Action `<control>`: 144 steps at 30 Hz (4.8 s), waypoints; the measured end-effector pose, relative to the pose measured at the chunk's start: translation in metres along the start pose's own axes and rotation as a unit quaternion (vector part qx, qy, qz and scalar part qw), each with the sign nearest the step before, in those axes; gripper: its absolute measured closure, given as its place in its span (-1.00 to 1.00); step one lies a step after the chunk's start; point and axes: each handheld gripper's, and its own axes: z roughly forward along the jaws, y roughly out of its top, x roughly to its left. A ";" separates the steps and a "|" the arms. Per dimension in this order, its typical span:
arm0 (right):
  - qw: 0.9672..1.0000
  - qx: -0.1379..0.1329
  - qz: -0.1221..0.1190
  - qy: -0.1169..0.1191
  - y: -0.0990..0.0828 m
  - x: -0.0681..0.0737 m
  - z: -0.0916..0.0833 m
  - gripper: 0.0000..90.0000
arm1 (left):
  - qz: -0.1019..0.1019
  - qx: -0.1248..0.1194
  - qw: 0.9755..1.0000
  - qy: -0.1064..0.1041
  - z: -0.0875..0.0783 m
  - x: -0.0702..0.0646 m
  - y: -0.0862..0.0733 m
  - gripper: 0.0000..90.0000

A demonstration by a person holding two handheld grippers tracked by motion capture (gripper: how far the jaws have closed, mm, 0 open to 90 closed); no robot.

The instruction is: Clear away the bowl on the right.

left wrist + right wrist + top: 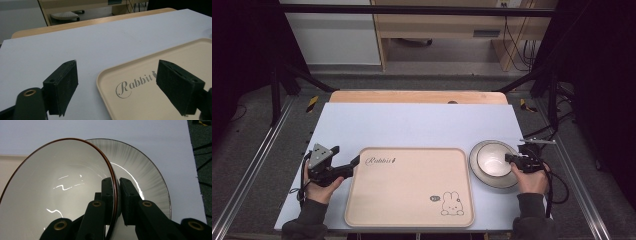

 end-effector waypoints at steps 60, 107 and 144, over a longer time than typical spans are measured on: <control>0.995 -0.061 -0.044 0.067 0.012 0.036 -0.037 0.83 | 0.003 -0.003 1.000 -0.002 -0.001 -0.002 0.001 -0.61; 0.979 -0.068 -0.118 0.151 0.016 0.115 -0.032 0.83 | 0.008 -0.011 1.000 -0.002 -0.002 -0.005 0.003 -0.63; 0.973 -0.031 -0.141 0.181 0.028 0.172 0.009 0.83 | 0.008 -0.014 1.000 -0.005 -0.005 -0.005 0.002 -0.66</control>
